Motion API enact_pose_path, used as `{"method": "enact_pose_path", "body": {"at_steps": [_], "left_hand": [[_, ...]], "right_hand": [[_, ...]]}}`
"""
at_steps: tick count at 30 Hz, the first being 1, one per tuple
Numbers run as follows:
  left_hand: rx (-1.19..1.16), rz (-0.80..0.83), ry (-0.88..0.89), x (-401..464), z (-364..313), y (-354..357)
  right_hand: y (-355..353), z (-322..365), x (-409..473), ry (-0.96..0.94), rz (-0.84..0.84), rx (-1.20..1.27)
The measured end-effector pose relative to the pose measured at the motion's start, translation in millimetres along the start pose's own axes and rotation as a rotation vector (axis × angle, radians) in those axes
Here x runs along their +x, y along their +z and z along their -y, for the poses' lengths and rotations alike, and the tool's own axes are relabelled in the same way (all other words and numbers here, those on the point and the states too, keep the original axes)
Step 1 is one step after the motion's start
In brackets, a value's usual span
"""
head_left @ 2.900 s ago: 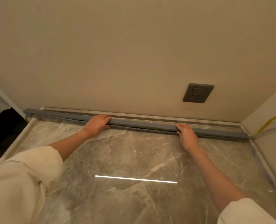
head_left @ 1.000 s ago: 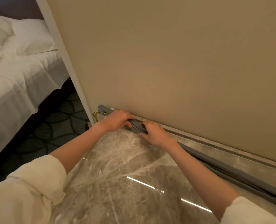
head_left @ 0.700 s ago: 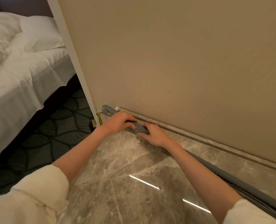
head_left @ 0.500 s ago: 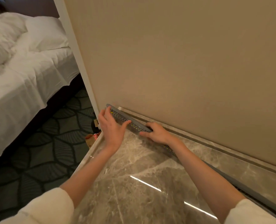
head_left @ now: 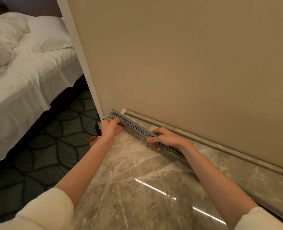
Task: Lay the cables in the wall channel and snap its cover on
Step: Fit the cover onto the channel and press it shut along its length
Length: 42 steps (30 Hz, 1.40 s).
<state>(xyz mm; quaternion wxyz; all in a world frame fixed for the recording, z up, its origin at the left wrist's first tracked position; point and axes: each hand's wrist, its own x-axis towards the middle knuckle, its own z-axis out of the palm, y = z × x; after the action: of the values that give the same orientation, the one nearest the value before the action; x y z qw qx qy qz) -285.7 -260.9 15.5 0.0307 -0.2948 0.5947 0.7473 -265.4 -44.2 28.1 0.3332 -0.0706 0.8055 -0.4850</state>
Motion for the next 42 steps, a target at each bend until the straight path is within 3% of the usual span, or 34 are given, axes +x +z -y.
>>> {"method": "enact_pose_path", "body": {"at_steps": [4,10,14,23,42], "left_hand": [[-0.033,0.123,0.003,-2.7,8.4,3.6],[-0.083,0.116,0.008,-1.6,15.9,1.2],[-0.082,0.099,0.027,-1.5,15.5,4.2],[-0.014,0.094,0.049,-0.4,15.6,9.8],[-0.011,0.051,-0.014,-3.6,13.8,0.3]], "right_hand": [[-2.0,-2.7,-1.1,0.018,0.030,-0.063],[7.6,-2.1,6.3,0.045,0.028,-0.392],[23.3,5.3,18.4,0.022,-0.078,-0.620],[53.1,18.6,35.9,-0.029,-0.336,-0.658],[51.0,18.6,30.6,-0.161,-0.368,-0.887]]}}
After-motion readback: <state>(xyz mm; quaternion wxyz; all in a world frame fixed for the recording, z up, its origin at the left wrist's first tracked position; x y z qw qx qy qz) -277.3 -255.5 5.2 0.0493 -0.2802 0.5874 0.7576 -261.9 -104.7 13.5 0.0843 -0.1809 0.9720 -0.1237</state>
